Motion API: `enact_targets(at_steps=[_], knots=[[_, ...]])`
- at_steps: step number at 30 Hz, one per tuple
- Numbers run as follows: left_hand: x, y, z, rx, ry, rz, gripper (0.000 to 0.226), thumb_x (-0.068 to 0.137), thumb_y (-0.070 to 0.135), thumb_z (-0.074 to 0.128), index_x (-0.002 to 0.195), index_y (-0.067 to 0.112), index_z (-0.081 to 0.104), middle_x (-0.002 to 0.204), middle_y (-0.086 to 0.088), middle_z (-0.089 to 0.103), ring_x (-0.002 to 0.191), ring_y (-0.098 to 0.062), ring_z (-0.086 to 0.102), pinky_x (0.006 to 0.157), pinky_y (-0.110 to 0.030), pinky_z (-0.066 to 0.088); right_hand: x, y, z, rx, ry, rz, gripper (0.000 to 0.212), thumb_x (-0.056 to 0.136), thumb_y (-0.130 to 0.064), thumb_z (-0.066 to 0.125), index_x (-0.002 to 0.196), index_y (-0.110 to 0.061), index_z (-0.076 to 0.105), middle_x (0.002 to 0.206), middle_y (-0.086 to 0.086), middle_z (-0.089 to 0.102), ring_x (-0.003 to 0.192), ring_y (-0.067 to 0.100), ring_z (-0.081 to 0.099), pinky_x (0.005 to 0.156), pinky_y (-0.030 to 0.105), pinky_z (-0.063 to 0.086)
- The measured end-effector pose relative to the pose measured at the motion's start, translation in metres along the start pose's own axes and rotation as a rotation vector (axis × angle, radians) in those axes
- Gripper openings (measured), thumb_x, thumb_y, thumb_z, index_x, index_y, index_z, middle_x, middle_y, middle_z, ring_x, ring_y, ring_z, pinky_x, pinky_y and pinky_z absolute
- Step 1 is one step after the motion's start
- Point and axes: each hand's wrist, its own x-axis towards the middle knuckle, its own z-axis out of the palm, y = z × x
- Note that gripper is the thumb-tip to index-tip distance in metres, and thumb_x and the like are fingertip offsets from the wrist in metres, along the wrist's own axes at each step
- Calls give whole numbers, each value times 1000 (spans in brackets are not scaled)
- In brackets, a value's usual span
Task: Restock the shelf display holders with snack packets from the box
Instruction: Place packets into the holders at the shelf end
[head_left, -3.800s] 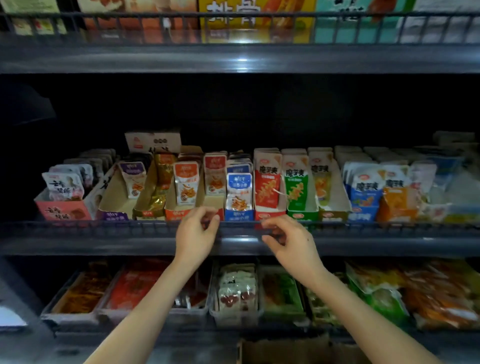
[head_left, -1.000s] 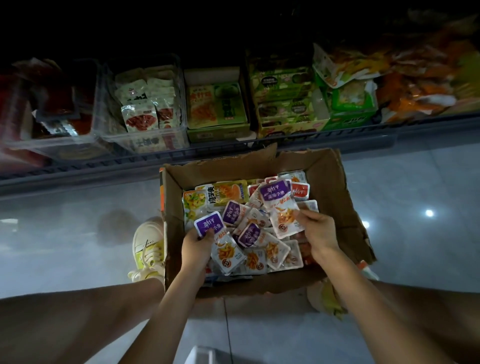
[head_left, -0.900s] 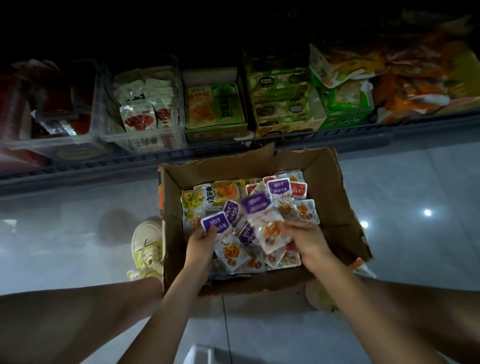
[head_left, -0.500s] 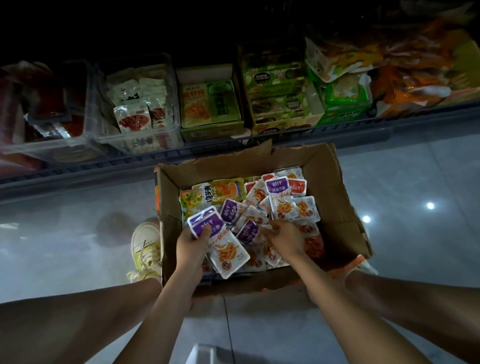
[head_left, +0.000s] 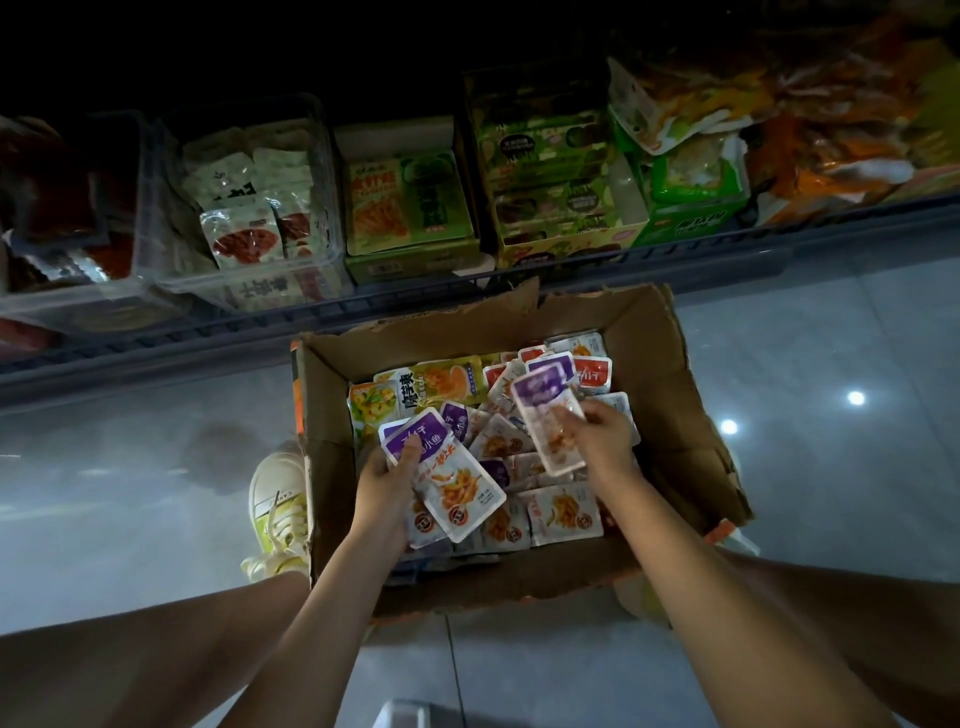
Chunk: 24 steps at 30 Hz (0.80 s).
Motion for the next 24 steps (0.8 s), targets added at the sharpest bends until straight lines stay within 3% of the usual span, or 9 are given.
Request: enact_targets(at_steps=[2, 6, 10, 12, 14, 16, 19, 22, 24], knots=[[3, 1, 7, 40, 10, 16, 13, 92, 31, 58, 101, 21, 57, 95, -5, 70, 87, -26, 68, 83, -46, 54, 18, -10, 0, -32, 85, 63, 15, 83, -17, 71, 94, -7, 69, 93, 5, 68, 85, 18, 64, 61, 23, 45], [9, 4, 13, 111, 37, 54, 14, 95, 31, 55, 105, 21, 56, 92, -3, 68, 85, -23, 67, 76, -40, 53, 41, -10, 6, -501, 79, 50, 34, 86, -33, 68, 109, -7, 67, 110, 9, 68, 103, 25, 63, 76, 24, 43], [13, 5, 8, 186, 48, 117, 12, 97, 26, 51, 107, 19, 53, 96, -5, 66, 84, -21, 64, 67, -32, 50, 42, -8, 14, -361, 118, -76, 18, 84, -19, 70, 96, -5, 67, 99, 12, 70, 96, 28, 65, 71, 26, 43], [15, 5, 7, 199, 37, 117, 11, 97, 24, 51, 107, 19, 53, 96, -5, 66, 86, -23, 65, 73, -34, 51, 31, -15, 12, -132, 162, -105, 14, 82, -11, 71, 92, -11, 62, 97, 8, 69, 95, 24, 65, 76, 31, 49], [14, 5, 8, 202, 31, 95, 12, 98, 23, 50, 108, 20, 54, 93, -4, 66, 85, -23, 65, 79, -38, 51, 10, -20, 6, 185, 51, -28, 17, 78, -5, 73, 86, -15, 61, 94, 3, 68, 92, 20, 66, 79, 35, 54], [10, 4, 10, 188, 30, 41, 11, 98, 24, 51, 107, 20, 54, 91, -3, 67, 84, -22, 66, 80, -40, 52, -19, -22, 2, 288, -154, 60, 19, 77, -6, 74, 89, -17, 64, 94, 2, 69, 89, 20, 68, 77, 37, 56], [1, 1, 11, 76, 16, -63, 10, 97, 32, 51, 97, 24, 57, 92, -6, 69, 86, -27, 67, 87, -48, 52, -58, -11, 11, 102, -404, 90, 26, 77, -9, 74, 100, -18, 63, 93, -2, 69, 83, 12, 68, 71, 25, 54], [-8, -7, 8, 160, -18, 1, 37, 83, 50, 63, 106, 21, 62, 101, -5, 70, 96, -26, 66, 94, -47, 49, -78, 2, 26, -13, -451, 81, 26, 79, -11, 73, 102, -19, 62, 92, -3, 68, 81, 12, 68, 74, 25, 55], [-12, -13, 3, 138, -32, 63, 39, 75, 31, 76, 110, 17, 64, 103, -7, 71, 98, -26, 66, 95, -50, 49, -80, 6, 28, -55, -509, 65, 25, 81, -16, 73, 103, -19, 64, 95, -3, 68, 84, 10, 67, 73, 20, 53]])
